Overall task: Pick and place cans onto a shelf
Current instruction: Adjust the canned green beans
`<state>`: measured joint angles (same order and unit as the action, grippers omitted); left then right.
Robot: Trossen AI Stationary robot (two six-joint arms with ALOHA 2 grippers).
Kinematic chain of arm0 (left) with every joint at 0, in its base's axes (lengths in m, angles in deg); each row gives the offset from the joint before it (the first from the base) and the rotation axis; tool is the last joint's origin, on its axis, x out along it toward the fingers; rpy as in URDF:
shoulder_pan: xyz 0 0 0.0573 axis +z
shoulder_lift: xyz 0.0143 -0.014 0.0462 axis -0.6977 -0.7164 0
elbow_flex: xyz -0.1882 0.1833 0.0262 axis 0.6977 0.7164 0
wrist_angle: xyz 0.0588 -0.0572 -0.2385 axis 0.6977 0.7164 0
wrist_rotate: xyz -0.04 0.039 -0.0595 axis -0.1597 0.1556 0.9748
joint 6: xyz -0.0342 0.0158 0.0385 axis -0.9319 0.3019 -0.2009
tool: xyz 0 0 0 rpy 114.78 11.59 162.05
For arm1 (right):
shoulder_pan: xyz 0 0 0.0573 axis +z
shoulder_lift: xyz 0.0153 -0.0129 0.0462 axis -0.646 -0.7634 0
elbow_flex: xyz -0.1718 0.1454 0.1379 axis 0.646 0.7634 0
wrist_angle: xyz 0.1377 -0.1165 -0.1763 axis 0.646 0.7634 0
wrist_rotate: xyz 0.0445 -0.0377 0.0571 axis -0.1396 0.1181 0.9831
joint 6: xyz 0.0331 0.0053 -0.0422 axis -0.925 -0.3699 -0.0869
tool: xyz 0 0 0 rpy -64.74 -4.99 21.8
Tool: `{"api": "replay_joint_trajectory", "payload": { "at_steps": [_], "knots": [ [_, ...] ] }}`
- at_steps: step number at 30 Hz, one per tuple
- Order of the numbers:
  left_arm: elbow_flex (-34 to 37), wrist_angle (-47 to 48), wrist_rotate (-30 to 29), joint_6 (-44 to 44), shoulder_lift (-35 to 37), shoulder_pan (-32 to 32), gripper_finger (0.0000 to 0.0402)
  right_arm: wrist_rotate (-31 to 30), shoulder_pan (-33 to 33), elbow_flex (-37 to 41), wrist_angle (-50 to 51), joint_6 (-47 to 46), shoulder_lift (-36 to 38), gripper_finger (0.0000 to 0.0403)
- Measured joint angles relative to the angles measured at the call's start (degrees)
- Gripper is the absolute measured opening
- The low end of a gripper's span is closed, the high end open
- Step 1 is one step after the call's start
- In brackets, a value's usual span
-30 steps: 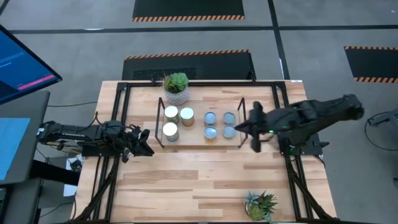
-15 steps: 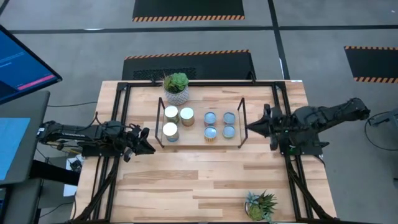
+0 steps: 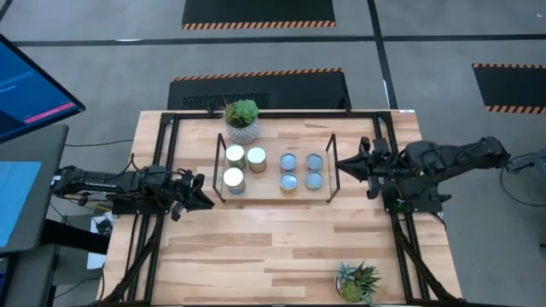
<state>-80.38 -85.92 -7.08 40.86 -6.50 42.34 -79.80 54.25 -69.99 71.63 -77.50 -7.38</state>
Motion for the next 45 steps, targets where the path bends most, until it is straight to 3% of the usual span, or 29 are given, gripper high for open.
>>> {"api": "replay_joint_trajectory", "payload": {
  "at_steps": [11, 15, 18, 21, 25, 29, 33, 45],
  "knots": [
    [0.0, 0.2, 0.0, -0.6, 0.0, 0.0, 0.0057, 0.2, -5.5, 0.0, -24.4, 7.0, -9.0, 0.0034],
    [0.0, 0.2, 0.0, -0.7, 0.0, 0.0, 0.0057, 1.6, -8.2, -1.5, -28.2, 8.7, -12.7, 0.0034],
    [0.0, 0.2, 0.0, -1.2, 0.0, 0.0, 0.0057, 6.0, -10.1, -5.6, -24.1, 9.8, -18.2, 0.0033],
    [0.0, 0.2, 0.0, -1.9, 0.0, 0.0, 0.0057, 6.6, -12.6, -11.7, -16.0, 10.6, -24.8, 0.0033],
    [0.0, 0.2, 0.0, -2.3, 0.0, 0.0, 0.0057, 6.4, -18.0, -22.3, -0.8, 10.2, -33.3, 0.0033],
    [0.0, 0.2, 0.0, -2.0, 0.0, 0.0, 0.0057, 10.4, -22.2, -32.0, 12.2, 10.3, -43.0, 0.0033],
    [0.0, 0.3, 0.0, -1.2, 0.0, 0.0, 0.0057, 14.9, -24.1, -39.6, 18.8, 12.4, -51.8, 0.0032],
    [0.0, 1.7, -1.2, -1.1, 0.0, 0.0, 0.0057, 17.2, -23.7, -55.0, 31.8, 24.7, -69.5, 0.0005]
  ]
}}
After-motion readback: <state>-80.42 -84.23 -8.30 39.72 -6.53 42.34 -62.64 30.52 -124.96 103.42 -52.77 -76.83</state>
